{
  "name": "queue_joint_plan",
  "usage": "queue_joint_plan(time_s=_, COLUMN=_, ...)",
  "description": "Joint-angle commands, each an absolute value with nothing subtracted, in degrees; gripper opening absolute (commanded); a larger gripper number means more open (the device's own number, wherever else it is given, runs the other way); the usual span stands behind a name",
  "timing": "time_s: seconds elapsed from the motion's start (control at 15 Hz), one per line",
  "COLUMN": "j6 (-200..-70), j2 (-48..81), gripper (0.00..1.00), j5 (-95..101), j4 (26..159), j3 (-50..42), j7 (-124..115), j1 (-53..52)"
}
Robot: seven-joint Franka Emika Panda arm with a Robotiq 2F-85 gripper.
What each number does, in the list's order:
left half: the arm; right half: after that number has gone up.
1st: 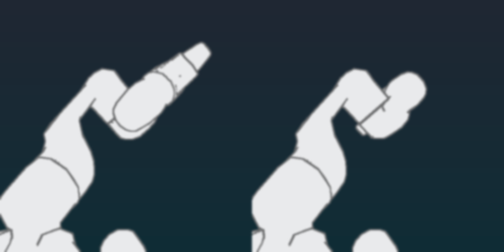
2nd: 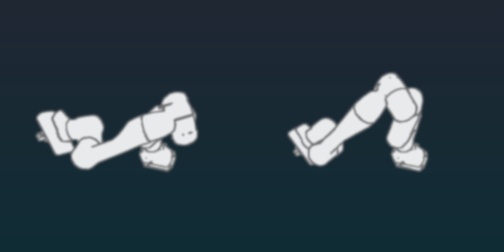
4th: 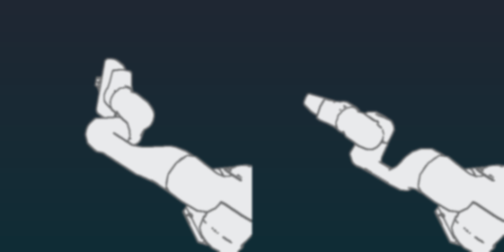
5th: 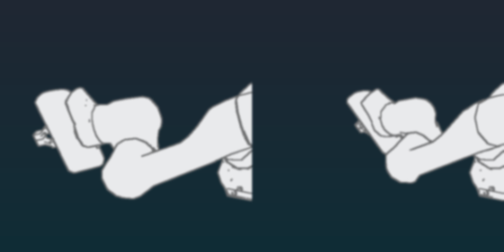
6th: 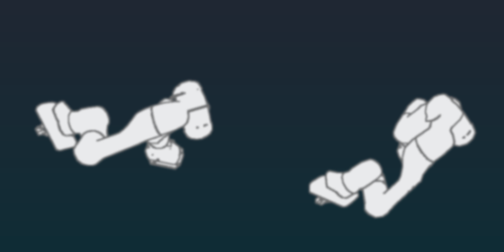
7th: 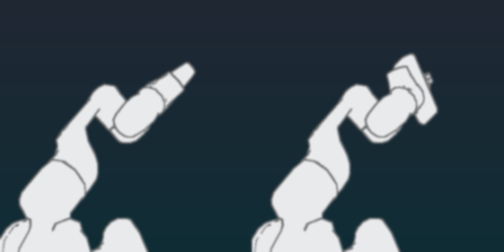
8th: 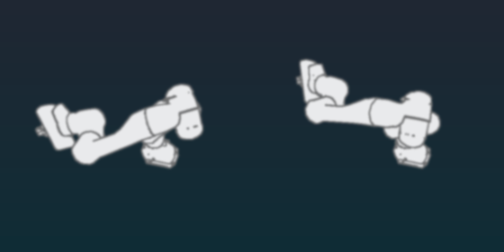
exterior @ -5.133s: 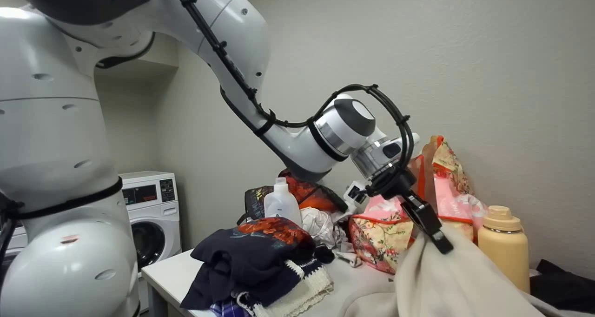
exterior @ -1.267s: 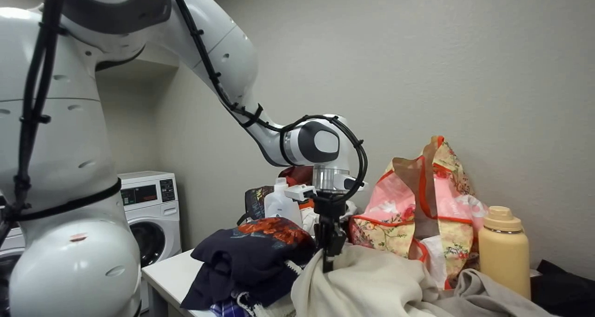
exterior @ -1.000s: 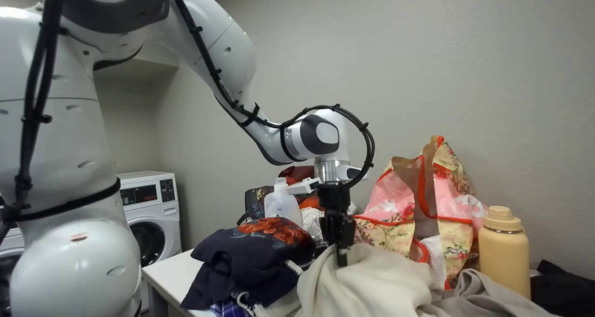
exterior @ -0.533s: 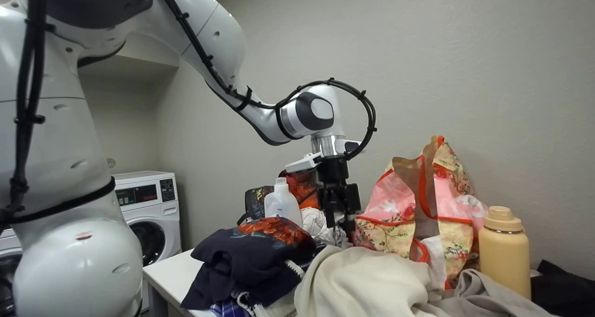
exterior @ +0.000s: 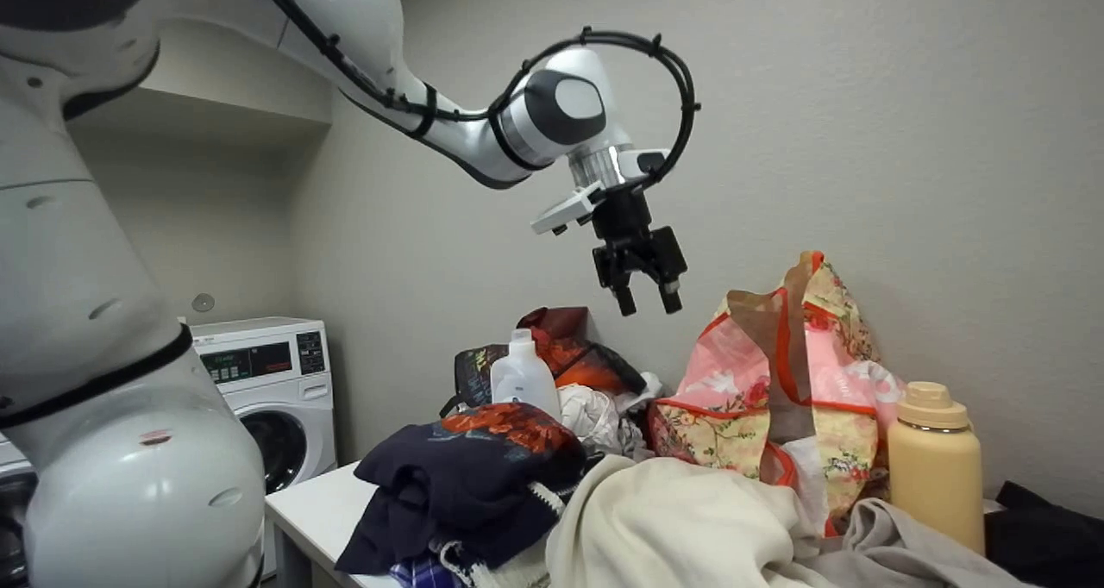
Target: Move the jersey slightly to the left
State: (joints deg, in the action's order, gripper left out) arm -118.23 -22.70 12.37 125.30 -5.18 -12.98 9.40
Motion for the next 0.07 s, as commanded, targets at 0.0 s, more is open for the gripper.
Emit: queue_joint_plan(time_s=0.0, j6=-117.17, j2=-25.37, gripper=1.00, j5=11.09, j4=122.18, j3=-5.35, j7=-10.25, j1=9.33)
